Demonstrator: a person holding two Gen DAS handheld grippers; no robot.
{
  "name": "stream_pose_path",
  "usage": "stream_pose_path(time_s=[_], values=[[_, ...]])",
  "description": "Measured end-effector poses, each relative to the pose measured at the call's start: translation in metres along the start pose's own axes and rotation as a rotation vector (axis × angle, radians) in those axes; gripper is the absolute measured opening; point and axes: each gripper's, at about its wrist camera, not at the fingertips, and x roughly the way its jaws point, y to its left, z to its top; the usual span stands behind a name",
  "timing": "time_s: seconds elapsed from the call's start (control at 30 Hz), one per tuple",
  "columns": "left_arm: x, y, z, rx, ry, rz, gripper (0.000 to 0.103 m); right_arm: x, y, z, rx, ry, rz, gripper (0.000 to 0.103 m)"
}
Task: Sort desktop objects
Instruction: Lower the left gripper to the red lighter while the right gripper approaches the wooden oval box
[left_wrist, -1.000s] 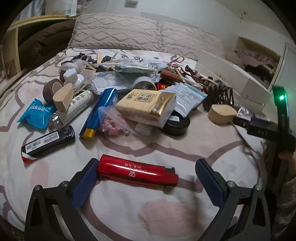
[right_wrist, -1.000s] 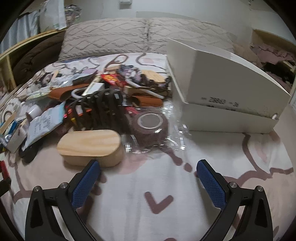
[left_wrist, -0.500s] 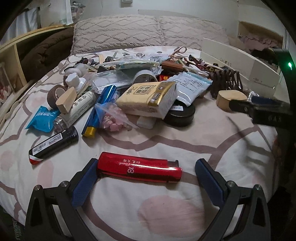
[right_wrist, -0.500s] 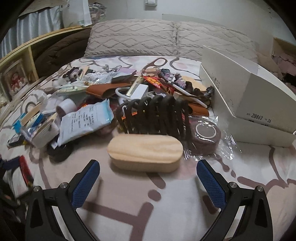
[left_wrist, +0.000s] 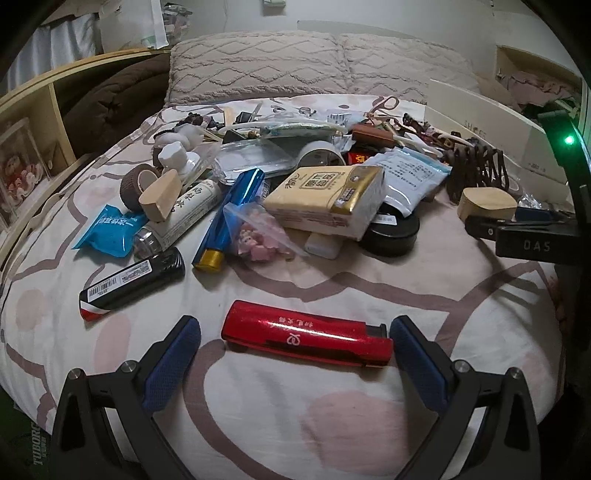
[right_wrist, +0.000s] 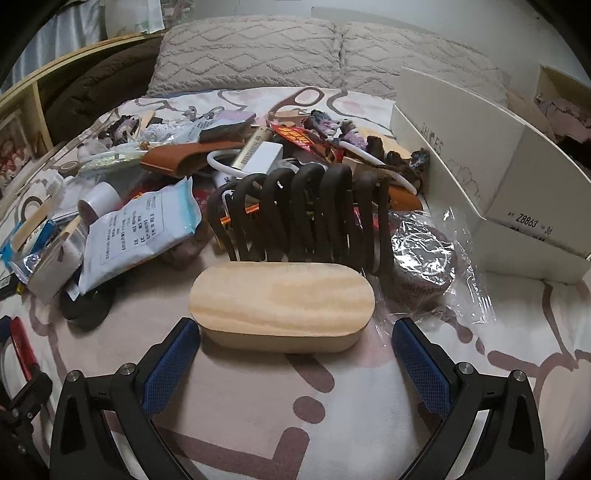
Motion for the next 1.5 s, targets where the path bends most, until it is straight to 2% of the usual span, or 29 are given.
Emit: stream_pose_path(time_s=[0.17, 0.33, 0.47, 0.73, 0.9, 1.0, 1.17, 1.37, 1.5], values=[[0.001, 0.002, -0.001, -0.020, -0.003, -0.011, 0.103, 0.003, -0.008, -0.003, 0.028, 0.012, 0.051, 0.103], [0.003, 0.001, -0.002, -0.033, -0.012, -0.002, 0.103, 0.005, -0.006, -0.003, 0.014, 0.025, 0.048, 0.103], [0.003, -0.001, -0.002, -0.025, -0.015, 0.009, 0.103, 0.007, -0.014, -0.005, 0.050, 0.027, 0.101, 0.103], [0.003, -0.001, -0.001, -0.023, -0.021, 0.013, 0.103, -0.005, -0.012, -0.008, 0.059, -0.043, 0.122, 0.103], [0.003, -0.002, -0.001, -0.022, -0.021, 0.015, 0.103, -0.019, -0.002, -0.009, 0.029, -0.101, 0.107, 0.103], [0.003, -0.002, -0.001, -0.021, -0.022, 0.015, 0.103, -0.029, -0.005, -0.013, 0.054, -0.135, 0.153, 0.103], [0.003, -0.002, -0.001, -0.023, -0.023, 0.013, 0.103, -0.028, -0.011, -0.008, 0.108, -0.137, 0.211, 0.103], [0.002, -0.002, -0.001, -0.026, -0.023, 0.011, 0.103, -0.025, -0.007, 0.001, 0.105, -0.141, 0.202, 0.103], [0.002, -0.003, 0.000, -0.024, -0.024, 0.011, 0.103, -0.022, 0.002, 0.005, 0.066, -0.136, 0.137, 0.103]])
